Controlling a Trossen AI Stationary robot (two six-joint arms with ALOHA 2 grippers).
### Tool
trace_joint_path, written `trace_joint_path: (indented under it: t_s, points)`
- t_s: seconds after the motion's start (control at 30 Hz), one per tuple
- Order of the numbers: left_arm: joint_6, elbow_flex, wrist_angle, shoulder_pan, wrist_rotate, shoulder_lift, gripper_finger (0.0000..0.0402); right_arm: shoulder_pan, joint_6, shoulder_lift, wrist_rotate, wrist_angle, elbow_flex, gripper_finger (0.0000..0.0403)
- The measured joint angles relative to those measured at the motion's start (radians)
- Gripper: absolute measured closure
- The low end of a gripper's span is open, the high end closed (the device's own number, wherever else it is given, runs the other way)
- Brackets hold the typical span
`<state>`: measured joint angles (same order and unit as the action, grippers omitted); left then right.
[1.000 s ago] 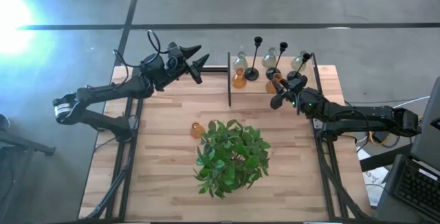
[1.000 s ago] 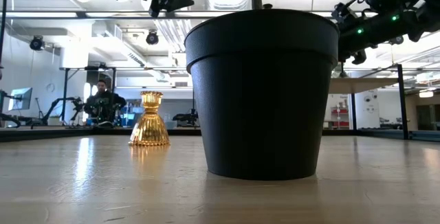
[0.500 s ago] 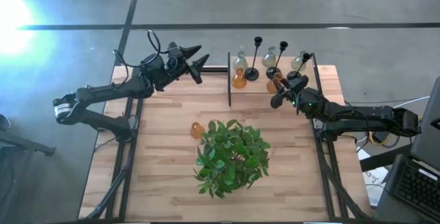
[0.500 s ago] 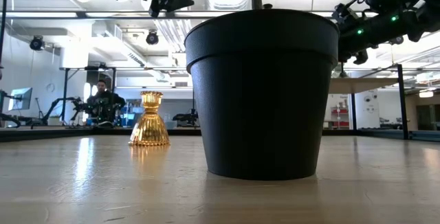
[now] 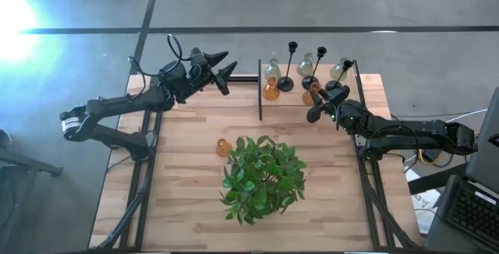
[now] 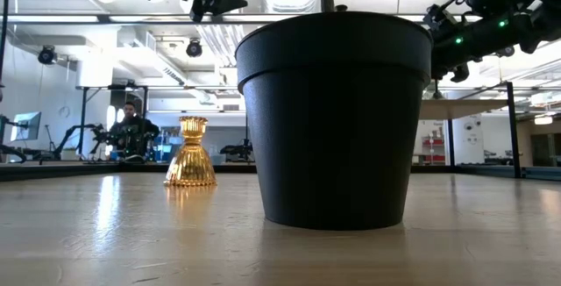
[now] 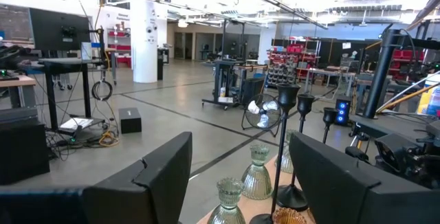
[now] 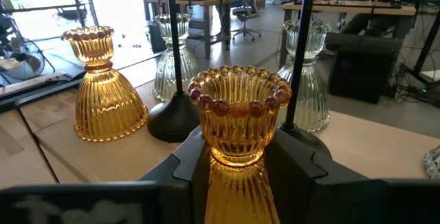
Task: Pick & Place candle stick holders
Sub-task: Put the bottom yellow glass candle holder on the shelf
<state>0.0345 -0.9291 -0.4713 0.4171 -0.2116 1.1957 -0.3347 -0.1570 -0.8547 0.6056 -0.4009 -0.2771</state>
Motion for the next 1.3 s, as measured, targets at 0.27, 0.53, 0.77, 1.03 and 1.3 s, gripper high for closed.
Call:
trace_joint_path:
  t_s: [0.27, 0.53, 0.77, 1.03, 1.3]
  points:
    - [0.000, 0.000, 0.000, 0.000, 0.000, 0.000, 0.0154, 0.000, 0.001, 0.000, 0.000, 0.000, 0.000, 0.0291]
    - [0.003, 0.000, 0.000, 0.000, 0.000, 0.000, 0.0154, 0.000, 0.001, 0.000, 0.000, 0.000, 0.000, 0.0290]
    - [0.011, 0.000, 0.000, 0.000, 0.000, 0.000, 0.0154, 0.000, -0.002, 0.000, -0.001, 0.000, 0.000, 0.0269]
    - [0.018, 0.000, 0.000, 0.000, 0.000, 0.000, 0.0154, 0.000, -0.004, 0.000, -0.002, 0.005, 0.002, 0.0225]
    - [0.018, 0.000, 0.000, 0.000, 0.000, 0.000, 0.0154, 0.000, -0.002, -0.001, -0.004, 0.008, 0.003, 0.0194]
